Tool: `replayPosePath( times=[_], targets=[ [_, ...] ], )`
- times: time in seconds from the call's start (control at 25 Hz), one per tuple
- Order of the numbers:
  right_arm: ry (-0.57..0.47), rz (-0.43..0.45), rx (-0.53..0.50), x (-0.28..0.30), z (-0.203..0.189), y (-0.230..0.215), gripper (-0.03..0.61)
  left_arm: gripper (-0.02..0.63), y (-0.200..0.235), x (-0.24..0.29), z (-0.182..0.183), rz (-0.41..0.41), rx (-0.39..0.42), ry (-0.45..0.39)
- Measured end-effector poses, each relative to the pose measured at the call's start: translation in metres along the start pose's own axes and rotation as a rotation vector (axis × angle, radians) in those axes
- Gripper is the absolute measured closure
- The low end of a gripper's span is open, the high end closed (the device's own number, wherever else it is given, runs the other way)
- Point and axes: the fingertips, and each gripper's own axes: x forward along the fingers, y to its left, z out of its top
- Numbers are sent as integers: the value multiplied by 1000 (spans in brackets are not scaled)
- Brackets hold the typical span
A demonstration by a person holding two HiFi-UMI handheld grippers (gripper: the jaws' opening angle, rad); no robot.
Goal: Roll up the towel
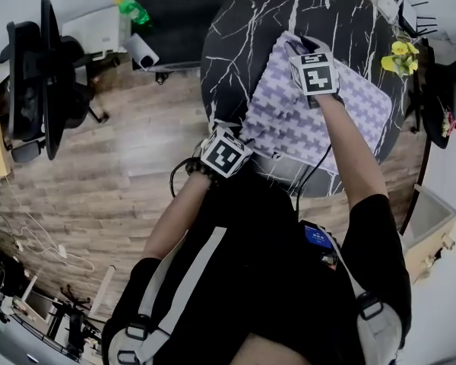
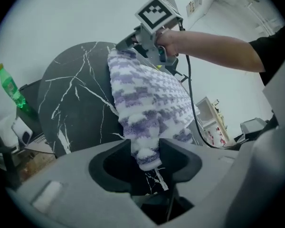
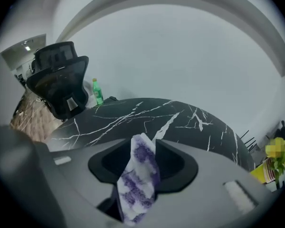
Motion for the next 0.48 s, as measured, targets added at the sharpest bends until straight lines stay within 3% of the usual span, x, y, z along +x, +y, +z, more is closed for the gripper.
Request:
replayPosePath(
  times=[0.2, 0.48],
  targets=[
    [40, -31, 7, 19, -3, -8, 431, 417, 0, 8, -8, -14, 38, 56],
    [60, -22, -11, 37, -12, -15, 445, 423, -11, 10, -6, 8, 24, 49]
  ],
)
